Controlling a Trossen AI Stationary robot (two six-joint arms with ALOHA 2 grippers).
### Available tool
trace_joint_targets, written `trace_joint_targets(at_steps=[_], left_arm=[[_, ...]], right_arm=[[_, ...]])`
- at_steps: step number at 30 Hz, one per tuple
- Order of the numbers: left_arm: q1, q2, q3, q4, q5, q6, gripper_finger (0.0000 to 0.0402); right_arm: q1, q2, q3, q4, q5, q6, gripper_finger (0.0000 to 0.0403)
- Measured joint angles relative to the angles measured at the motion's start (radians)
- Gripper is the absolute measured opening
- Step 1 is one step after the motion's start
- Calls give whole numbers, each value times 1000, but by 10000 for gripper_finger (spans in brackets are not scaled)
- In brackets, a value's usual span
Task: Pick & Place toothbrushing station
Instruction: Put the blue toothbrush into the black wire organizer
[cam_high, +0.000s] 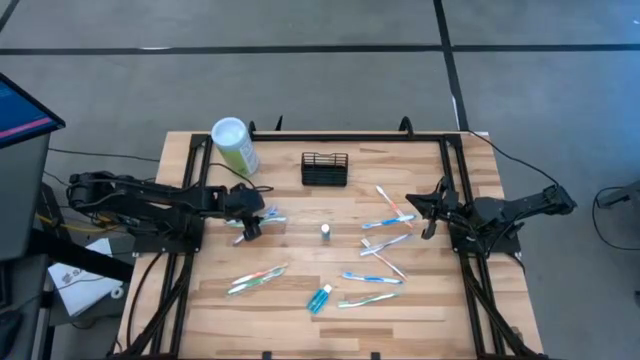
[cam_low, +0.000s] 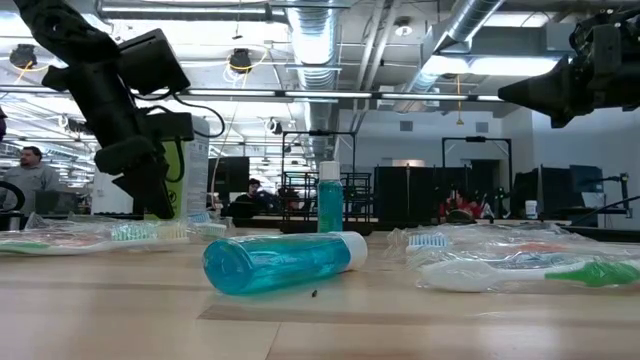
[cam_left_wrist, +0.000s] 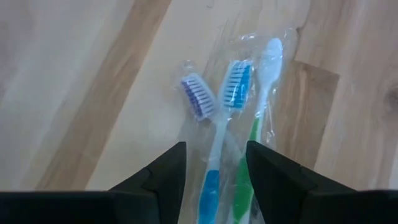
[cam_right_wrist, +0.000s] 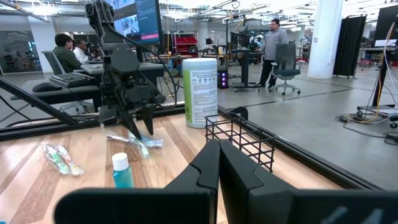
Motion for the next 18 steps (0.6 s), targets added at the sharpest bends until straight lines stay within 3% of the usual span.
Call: trace_joint_targets(at_steps=[11, 18], left_arm=[[0, 18, 0, 14, -6, 0, 158], [0, 90, -1, 19, -24, 0, 133]], right_arm=[[0, 0, 0, -1, 0, 0, 1], [0, 0, 0, -2, 0, 0, 1]])
